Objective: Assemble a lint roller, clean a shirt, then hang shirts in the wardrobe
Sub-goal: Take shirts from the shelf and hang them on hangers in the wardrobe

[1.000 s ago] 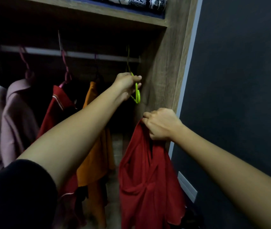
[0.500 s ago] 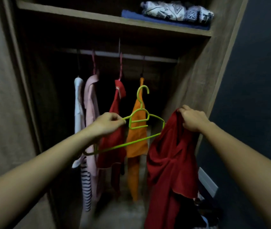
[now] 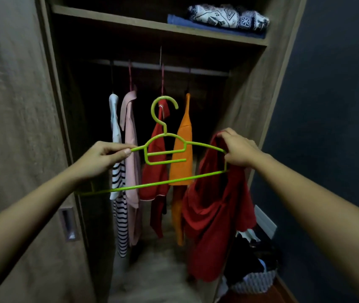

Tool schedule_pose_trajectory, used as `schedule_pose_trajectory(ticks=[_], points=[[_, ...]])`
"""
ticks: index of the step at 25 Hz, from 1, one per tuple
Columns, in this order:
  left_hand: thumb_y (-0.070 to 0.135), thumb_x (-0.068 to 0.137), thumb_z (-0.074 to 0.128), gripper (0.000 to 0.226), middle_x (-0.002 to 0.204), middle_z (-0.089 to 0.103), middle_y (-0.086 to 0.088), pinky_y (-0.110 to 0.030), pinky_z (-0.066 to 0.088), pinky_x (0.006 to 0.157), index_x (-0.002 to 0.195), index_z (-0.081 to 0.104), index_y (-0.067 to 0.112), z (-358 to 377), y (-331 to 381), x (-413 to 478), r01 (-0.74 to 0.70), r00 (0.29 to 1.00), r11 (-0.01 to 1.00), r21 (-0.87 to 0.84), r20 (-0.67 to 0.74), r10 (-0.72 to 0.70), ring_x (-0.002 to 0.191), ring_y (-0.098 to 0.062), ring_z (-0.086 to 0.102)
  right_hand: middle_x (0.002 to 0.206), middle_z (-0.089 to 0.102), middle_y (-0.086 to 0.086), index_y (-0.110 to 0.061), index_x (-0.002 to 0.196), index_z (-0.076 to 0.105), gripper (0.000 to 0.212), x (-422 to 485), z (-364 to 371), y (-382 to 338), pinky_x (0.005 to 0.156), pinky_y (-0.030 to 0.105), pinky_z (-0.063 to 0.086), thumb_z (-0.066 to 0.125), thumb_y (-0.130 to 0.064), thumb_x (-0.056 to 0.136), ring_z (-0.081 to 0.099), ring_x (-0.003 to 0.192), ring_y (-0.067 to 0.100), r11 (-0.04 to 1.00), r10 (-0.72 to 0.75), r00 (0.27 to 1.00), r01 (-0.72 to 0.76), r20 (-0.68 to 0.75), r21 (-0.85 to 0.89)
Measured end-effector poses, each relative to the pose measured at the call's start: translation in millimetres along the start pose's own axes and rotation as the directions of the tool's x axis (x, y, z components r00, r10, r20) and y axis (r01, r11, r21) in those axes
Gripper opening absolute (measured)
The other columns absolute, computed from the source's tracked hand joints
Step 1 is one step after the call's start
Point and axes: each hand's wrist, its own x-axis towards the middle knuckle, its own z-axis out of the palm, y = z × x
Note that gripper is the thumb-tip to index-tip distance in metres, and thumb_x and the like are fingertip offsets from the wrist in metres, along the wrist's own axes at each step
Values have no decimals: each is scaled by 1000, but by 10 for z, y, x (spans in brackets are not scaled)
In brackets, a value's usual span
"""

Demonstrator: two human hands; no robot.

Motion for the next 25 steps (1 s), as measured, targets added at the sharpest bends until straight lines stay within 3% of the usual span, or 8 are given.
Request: schedule_pose_trajectory(ticks=[4, 7, 11, 14, 18, 21, 23, 25], points=[[1, 92, 52, 25, 57, 65, 25, -1, 40, 61, 106, 65, 17, 443, 153, -96, -64, 997, 983, -172, -55, 55, 59, 19, 55, 131, 47, 0, -18, 129, 46, 58, -233, -80, -641, 93, 41, 44, 54, -21, 71, 50, 118, 23, 952, -304, 940, 296, -152, -74], [-1, 91, 54, 29, 53, 63, 13, 1, 39, 57, 100, 71, 19, 702, 227, -243, -122, 984, 961, -249, -155, 85, 56, 17, 54, 94, 65, 1, -16, 98, 61, 36, -381, -42, -761, 65, 34, 50, 40, -40, 81, 65, 86, 24, 892, -451, 751, 401, -483, -208], [26, 87, 54, 28, 104, 70, 5, -35, 50, 80, 109, 70, 21, 812, 174, -247, -282, 815, 877, 389, -386, 433, 92, -9, 58, 69, 67, 2, -18, 73, 54, 37, -412, -37, -725, 41, 26, 37, 36, -42, 93, 67, 60, 27, 924, -382, 684, 268, -621, -273], [23, 81, 55, 28, 114, 49, -6, -37, 37, 83, 107, 65, 20, 1150, 301, -525, -225, 710, 851, 474, -518, 476, 97, -24, 45, 71, 68, 3, -18, 75, 55, 40, -414, -97, -807, 41, 30, 41, 33, -45, 94, 67, 62, 29, 933, -360, 670, 253, -649, -256], [34, 79, 54, 24, 132, 31, -7, -41, 35, 99, 100, 63, 26, 1772, 64, -850, -109, 874, 945, 307, -423, 238, 115, -29, 39, 68, 67, 2, -18, 73, 55, 38, -462, -241, -909, 41, 28, 38, 35, -43, 94, 66, 61, 26, 911, -409, 590, 310, -696, -272], [6, 74, 63, 41, 145, 12, -4, -45, 40, 104, 106, 49, 28, 1834, -110, -739, -183, 929, 948, 262, -270, 254, 126, -35, 40, 67, 66, 2, -18, 73, 55, 37, -507, -191, -833, 39, 27, 38, 37, -43, 94, 66, 58, 26, 902, -431, 584, 291, -688, -318], [-8, 70, 66, 59, 143, 18, -7, -41, 45, 100, 112, 46, 28, 1793, -108, -691, -206, 934, 942, 265, -234, 270, 120, -34, 49, 68, 66, 2, -17, 75, 54, 39, -546, -156, -720, 44, 29, 39, 34, -44, 94, 66, 62, 28, 939, -342, 641, 263, -687, -222], [7, 81, 67, 58, 128, 42, 5, -27, 46, 96, 129, 41, 29, 1792, -100, -743, -71, 964, 987, 144, -246, 105, 114, -13, 53, 69, 65, 2, -17, 75, 54, 42, -567, -134, -617, 48, 29, 39, 30, -46, 94, 66, 65, 29, 955, -291, 669, 244, -684, -167]])
